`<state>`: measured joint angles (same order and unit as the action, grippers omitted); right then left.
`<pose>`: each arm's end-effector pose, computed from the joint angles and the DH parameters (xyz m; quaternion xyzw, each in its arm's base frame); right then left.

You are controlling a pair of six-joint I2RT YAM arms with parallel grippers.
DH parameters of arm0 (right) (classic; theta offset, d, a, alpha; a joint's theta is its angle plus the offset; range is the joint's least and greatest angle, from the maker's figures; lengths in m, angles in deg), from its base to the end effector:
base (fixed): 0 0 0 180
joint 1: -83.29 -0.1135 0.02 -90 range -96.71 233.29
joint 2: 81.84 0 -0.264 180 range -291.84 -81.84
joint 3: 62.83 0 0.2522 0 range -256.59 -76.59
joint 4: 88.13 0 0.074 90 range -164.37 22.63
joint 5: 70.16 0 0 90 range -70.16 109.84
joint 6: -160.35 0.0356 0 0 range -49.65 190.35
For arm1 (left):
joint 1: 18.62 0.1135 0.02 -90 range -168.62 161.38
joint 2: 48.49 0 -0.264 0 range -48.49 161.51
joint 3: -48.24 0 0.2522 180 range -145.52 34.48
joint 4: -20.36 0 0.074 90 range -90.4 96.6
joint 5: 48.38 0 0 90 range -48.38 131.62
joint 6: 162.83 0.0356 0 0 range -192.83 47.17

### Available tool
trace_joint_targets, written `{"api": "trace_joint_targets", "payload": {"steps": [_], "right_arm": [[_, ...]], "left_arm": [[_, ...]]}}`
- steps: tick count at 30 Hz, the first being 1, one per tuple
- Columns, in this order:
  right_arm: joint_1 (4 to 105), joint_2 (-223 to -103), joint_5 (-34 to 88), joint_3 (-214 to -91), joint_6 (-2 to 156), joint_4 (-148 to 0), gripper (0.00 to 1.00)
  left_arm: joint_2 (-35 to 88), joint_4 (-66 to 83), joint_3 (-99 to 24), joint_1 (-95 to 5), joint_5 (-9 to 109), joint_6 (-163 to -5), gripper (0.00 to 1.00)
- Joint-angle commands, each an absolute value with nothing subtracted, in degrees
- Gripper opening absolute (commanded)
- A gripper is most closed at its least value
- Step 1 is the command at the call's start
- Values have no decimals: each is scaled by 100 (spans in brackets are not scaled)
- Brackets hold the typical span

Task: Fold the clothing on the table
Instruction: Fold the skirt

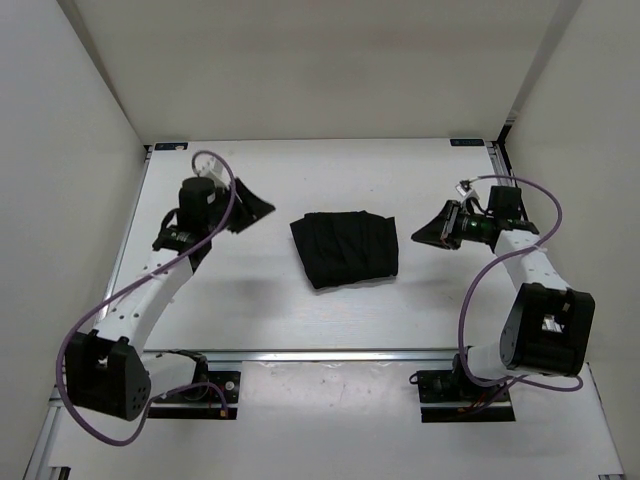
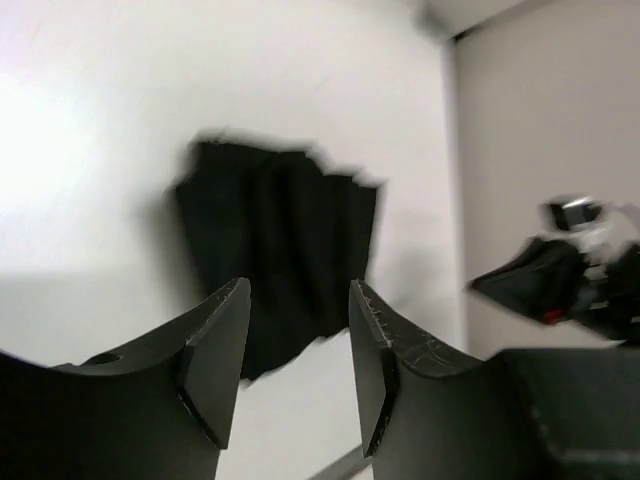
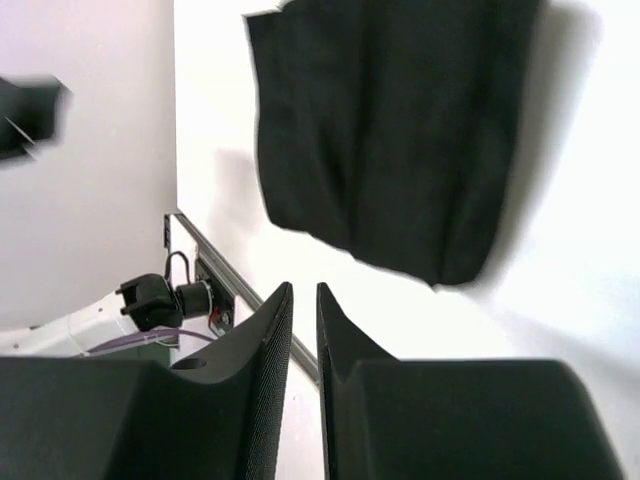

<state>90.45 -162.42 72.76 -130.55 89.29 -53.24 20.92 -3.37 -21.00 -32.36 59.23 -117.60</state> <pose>0.2882 -0.0076 0.2471 0.0321 0.8498 0.4465 0.2783 0.2675 -0.0765 0.3162 -0.1411 0.8205 -0.3753 0.4075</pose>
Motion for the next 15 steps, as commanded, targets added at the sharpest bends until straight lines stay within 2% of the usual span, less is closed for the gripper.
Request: {"api": "trace_joint_targets", "payload": {"steps": [1, 6, 10, 12, 15], "right_arm": [[9304, -16042, 7389, -12722, 8775, -5064, 20], [9612, -16033, 7248, -12616, 8792, -5064, 21], [9744, -16094, 7222, -12529, 8819, -5038, 22], [9771, -16068, 7230, -12459, 8845, -5090, 23], [9605, -16112, 7100, -12423, 8854, -5029, 24]], "left_arm": [[1841, -2035, -1518, -3575, 5342, -11151, 54], [989, -2240, -693, -3603, 5234, -11211, 54], [144, -2362, -199, -2849, 5725, -11160, 53], [-6, -2591, -155, -2383, 6076, -10984, 48], [-40, -2917, -155, -2345, 5956, -10658, 50]]}}
